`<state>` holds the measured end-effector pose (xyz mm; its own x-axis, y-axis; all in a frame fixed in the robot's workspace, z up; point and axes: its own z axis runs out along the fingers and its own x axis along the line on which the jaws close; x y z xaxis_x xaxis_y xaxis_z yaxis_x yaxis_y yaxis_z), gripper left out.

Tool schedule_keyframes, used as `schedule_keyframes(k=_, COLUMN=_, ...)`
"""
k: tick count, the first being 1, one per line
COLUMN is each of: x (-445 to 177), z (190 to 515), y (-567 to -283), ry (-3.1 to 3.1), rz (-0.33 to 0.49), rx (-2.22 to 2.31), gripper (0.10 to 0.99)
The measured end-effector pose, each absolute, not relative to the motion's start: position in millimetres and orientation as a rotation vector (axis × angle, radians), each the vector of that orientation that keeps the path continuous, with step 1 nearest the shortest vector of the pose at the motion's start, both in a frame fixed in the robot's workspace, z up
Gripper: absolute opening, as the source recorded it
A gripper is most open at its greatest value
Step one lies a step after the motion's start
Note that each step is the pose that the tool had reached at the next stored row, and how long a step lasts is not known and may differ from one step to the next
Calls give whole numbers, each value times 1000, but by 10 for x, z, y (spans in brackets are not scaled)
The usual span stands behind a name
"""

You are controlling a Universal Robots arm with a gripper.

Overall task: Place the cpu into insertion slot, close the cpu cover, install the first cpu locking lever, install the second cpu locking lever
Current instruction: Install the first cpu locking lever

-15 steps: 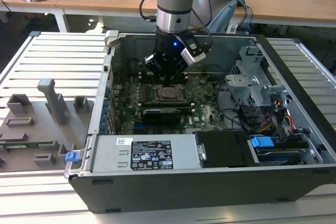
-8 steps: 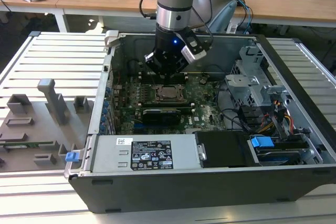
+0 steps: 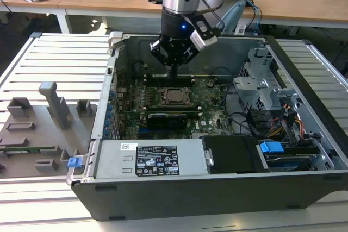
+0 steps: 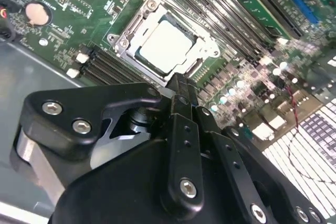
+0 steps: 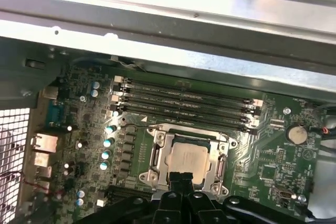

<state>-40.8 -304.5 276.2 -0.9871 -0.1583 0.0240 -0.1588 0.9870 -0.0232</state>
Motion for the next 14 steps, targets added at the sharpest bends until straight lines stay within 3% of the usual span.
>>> schedule_keyframes(k=14, x=-661, z=2772, y=-3045, ry=-3109, rz=39, rx=248, gripper=106)
